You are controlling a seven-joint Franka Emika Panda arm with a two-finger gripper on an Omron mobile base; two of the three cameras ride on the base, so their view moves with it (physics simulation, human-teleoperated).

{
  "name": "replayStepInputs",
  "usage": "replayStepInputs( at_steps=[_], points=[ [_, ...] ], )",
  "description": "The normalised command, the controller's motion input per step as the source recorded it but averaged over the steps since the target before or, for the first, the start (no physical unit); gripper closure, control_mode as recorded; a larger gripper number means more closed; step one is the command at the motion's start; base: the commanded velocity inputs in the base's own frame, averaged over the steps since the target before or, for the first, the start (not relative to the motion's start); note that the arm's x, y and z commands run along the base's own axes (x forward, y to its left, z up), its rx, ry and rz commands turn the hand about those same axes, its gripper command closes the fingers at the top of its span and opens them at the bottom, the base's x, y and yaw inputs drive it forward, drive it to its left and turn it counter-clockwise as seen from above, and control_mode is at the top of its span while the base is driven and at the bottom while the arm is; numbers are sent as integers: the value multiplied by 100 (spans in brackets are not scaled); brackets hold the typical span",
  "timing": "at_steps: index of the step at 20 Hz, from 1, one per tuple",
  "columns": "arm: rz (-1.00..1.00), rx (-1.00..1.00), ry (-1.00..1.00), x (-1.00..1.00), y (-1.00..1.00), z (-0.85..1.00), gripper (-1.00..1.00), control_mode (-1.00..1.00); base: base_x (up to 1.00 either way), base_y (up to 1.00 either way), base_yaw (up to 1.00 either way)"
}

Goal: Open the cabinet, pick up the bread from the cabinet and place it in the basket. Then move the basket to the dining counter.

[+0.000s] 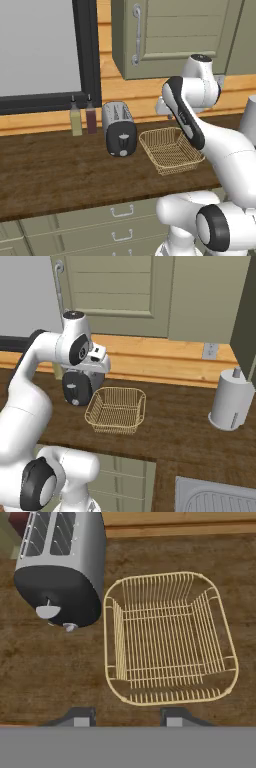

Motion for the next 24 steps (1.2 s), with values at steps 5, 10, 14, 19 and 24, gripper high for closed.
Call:
replayStepInputs(
  at_steps=[5, 10, 14, 19, 24],
  points=[
    [2, 0, -10, -65, 0, 0, -100, -100, 0, 0, 0],
    [-1, 0, -49, -46, 43, 31, -100, -100, 0, 0, 0],
    [-4, 0, -46, -18, 38, 68, -100, -100, 0, 0, 0],
    [-2, 1, -37, -15, 21, 70, -100, -100, 0, 0, 0],
    [-2, 1, -37, -22, 24, 48, -100, -100, 0, 0, 0]
  ],
)
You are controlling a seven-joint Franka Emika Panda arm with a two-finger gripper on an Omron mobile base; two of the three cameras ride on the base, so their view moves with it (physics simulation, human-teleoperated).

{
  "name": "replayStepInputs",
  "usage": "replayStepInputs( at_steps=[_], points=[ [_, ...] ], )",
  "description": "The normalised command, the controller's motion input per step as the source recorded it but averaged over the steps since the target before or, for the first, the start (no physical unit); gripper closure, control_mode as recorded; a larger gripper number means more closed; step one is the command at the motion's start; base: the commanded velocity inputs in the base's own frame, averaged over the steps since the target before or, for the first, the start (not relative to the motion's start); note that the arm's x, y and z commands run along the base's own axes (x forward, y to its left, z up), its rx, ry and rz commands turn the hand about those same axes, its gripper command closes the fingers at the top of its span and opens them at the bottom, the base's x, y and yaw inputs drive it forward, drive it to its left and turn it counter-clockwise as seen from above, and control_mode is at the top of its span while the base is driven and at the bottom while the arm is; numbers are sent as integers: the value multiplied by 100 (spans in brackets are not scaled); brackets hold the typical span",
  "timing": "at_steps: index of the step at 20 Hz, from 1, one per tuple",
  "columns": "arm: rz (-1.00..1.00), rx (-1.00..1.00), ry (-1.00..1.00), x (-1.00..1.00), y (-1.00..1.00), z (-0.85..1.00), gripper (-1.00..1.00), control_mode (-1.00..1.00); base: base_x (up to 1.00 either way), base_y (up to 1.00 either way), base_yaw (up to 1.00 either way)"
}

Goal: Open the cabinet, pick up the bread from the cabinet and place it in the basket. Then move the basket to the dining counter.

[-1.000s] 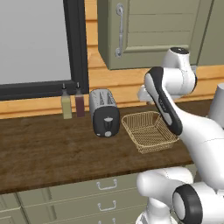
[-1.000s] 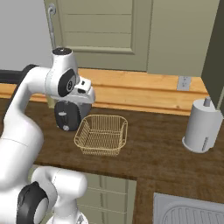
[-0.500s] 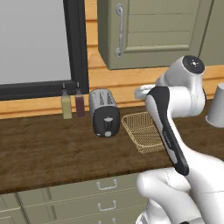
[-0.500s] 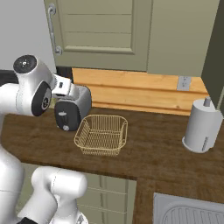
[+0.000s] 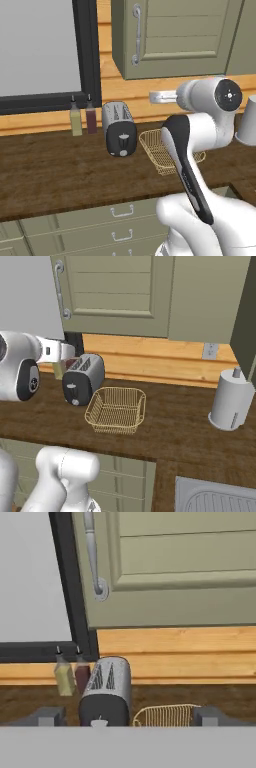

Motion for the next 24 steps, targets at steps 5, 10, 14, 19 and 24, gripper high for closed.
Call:
replayStepInputs(
  at_steps=[5, 10, 14, 19, 24],
  points=[
    [-2, 6, -28, -26, 7, 64, -100, -100, 0, 0, 0],
    [0, 10, -18, -17, 0, 61, -100, -100, 0, 0, 0],
    [0, 16, -7, 0, 18, 79, -100, -100, 0, 0, 0],
    [-1, 4, 5, 12, 17, 68, -100, -100, 0, 0, 0],
    [0, 0, 13, 9, 4, 41, -100, -100, 0, 0, 0]
  ],
)
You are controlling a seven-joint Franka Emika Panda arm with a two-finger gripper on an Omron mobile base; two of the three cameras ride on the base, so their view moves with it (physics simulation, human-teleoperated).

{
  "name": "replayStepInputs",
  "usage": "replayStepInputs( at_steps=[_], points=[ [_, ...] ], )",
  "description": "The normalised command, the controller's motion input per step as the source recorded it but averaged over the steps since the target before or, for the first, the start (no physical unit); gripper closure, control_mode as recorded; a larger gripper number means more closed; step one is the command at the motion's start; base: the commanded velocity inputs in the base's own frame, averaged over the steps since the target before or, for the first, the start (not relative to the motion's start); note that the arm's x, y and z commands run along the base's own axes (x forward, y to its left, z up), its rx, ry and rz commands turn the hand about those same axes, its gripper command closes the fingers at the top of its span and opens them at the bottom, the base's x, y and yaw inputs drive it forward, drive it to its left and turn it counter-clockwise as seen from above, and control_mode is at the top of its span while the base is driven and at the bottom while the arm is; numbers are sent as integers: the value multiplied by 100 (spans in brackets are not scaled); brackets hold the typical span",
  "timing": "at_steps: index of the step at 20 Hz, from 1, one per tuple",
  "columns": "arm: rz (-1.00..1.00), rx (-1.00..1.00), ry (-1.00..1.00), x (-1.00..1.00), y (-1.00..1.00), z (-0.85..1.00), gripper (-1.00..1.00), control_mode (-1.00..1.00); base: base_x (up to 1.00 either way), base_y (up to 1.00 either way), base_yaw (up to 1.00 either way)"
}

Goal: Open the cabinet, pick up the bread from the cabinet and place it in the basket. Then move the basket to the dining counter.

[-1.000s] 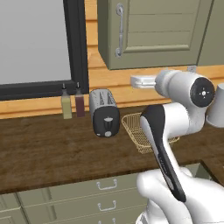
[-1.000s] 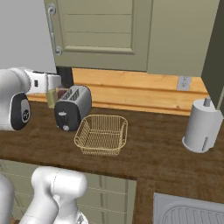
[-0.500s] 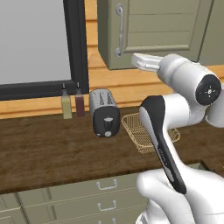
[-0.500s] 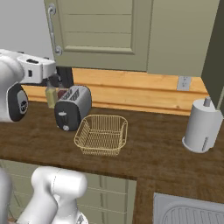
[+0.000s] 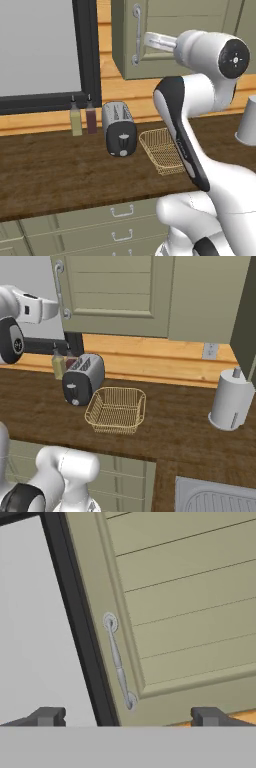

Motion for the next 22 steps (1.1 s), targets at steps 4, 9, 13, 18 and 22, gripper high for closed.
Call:
replayStepInputs(
  at_steps=[4, 9, 13, 18, 22],
  points=[
    [0, 0, 11, 5, 0, 14, -100, -100, 0, 0, 0],
    [0, 0, 13, 12, 44, -24, -100, -100, 0, 0, 0],
    [0, 0, 8, 46, 19, -47, -100, -100, 0, 0, 0],
    [0, 0, 5, 51, -11, -17, -100, -100, 0, 0, 0],
    [0, 0, 9, 36, -2, 0, -100, -100, 0, 0, 0]
  ],
)
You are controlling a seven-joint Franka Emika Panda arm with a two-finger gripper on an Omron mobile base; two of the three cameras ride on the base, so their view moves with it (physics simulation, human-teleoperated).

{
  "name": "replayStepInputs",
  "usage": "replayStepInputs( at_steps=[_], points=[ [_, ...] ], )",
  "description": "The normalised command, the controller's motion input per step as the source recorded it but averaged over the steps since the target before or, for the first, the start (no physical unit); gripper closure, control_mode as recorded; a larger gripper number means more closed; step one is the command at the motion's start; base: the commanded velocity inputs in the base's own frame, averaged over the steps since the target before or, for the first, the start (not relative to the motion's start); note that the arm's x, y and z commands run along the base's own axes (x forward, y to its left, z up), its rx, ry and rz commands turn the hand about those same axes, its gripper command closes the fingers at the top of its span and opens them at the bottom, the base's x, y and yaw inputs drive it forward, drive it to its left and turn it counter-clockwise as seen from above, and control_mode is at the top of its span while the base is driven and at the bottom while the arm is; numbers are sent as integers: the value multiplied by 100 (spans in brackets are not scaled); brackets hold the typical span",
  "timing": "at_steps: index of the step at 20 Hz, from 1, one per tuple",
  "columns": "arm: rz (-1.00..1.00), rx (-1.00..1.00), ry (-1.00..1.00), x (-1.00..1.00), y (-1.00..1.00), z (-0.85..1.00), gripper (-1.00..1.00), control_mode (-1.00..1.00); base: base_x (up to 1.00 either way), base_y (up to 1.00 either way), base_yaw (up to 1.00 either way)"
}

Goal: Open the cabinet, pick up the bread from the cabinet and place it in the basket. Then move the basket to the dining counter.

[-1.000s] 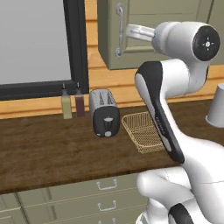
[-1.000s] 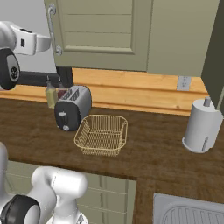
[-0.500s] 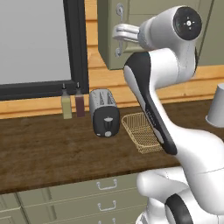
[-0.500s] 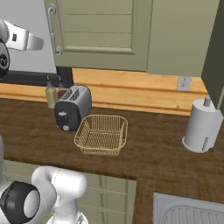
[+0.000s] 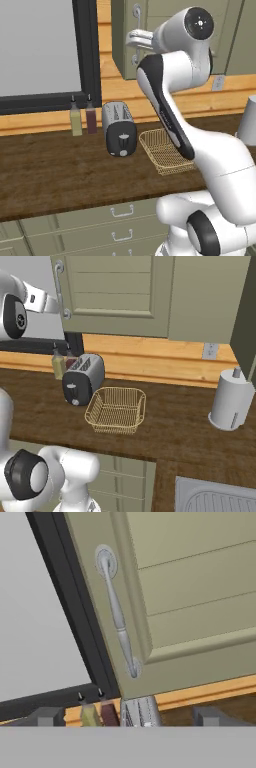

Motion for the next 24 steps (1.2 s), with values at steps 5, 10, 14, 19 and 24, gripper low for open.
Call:
replayStepInputs(
  at_steps=[5, 10, 14, 19, 24],
  points=[
    [1, 0, 1, 66, 0, 1, -100, -100, 0, 0, 0],
    [2, 0, 0, 47, 0, 1, -100, -100, 0, 0, 0],
    [1, 0, 0, 42, 0, 0, -100, -100, 0, 0, 0],
    [2, 0, -2, 34, 0, 0, -100, -100, 0, 0, 0],
    [2, 0, -2, 41, 0, 0, -100, -100, 0, 0, 0]
  ],
)
